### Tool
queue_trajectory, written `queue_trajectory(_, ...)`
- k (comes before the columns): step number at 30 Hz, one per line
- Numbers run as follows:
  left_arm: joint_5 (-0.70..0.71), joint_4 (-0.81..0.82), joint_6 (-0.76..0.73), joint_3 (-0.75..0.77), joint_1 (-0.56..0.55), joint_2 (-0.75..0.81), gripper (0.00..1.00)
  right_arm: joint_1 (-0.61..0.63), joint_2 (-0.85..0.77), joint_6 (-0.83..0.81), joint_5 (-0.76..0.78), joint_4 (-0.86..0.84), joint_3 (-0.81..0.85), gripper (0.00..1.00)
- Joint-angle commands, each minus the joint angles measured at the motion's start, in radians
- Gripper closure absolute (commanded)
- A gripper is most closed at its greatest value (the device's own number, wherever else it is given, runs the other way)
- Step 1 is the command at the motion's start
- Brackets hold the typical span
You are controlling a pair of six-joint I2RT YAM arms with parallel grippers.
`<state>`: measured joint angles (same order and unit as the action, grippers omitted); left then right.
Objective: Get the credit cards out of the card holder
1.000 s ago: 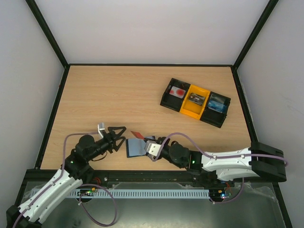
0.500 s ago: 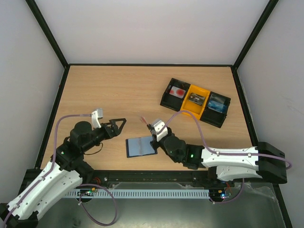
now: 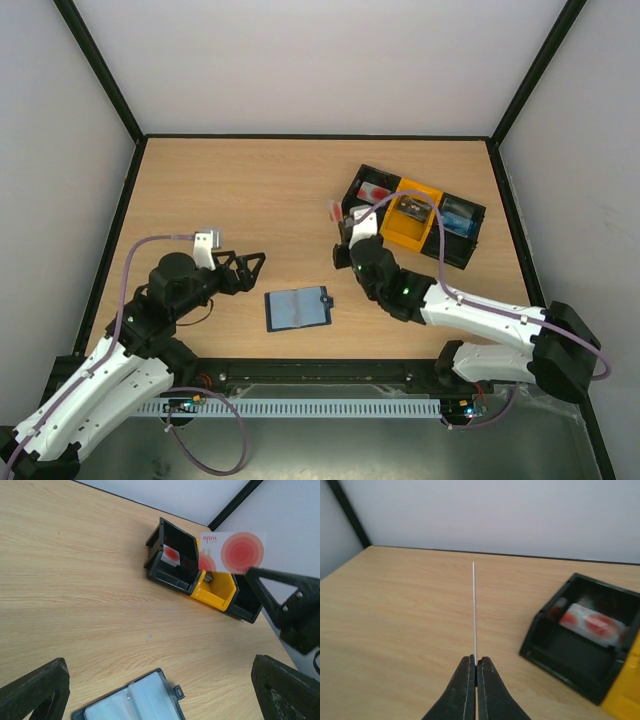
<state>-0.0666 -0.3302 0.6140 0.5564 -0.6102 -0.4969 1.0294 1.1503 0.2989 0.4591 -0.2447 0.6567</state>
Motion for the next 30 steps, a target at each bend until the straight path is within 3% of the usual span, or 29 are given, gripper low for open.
queue_trajectory(1,0.009,-0.013,-0.031,0.01,0.005,-0.003,0.0,-0.12,0.021,0.064,-0.045,0.072,0.057,0.98)
queue_trajectory(9,-0.029,-0.017,-0.03,0.016,0.005,-0.03,0.0,-0.361,0.113,0.184,-0.22,0.087,0.147,0.98)
queue_trajectory(18,-0.037,-0.014,-0.043,0.014,0.003,-0.007,0.0,-0.524,0.26,0.33,-0.333,0.03,0.232,0.98)
queue_trajectory(30,-0.044,0.013,-0.048,-0.006,0.004,0.041,0.0,-0.606,0.424,0.485,-0.362,0.069,0.324,0.98)
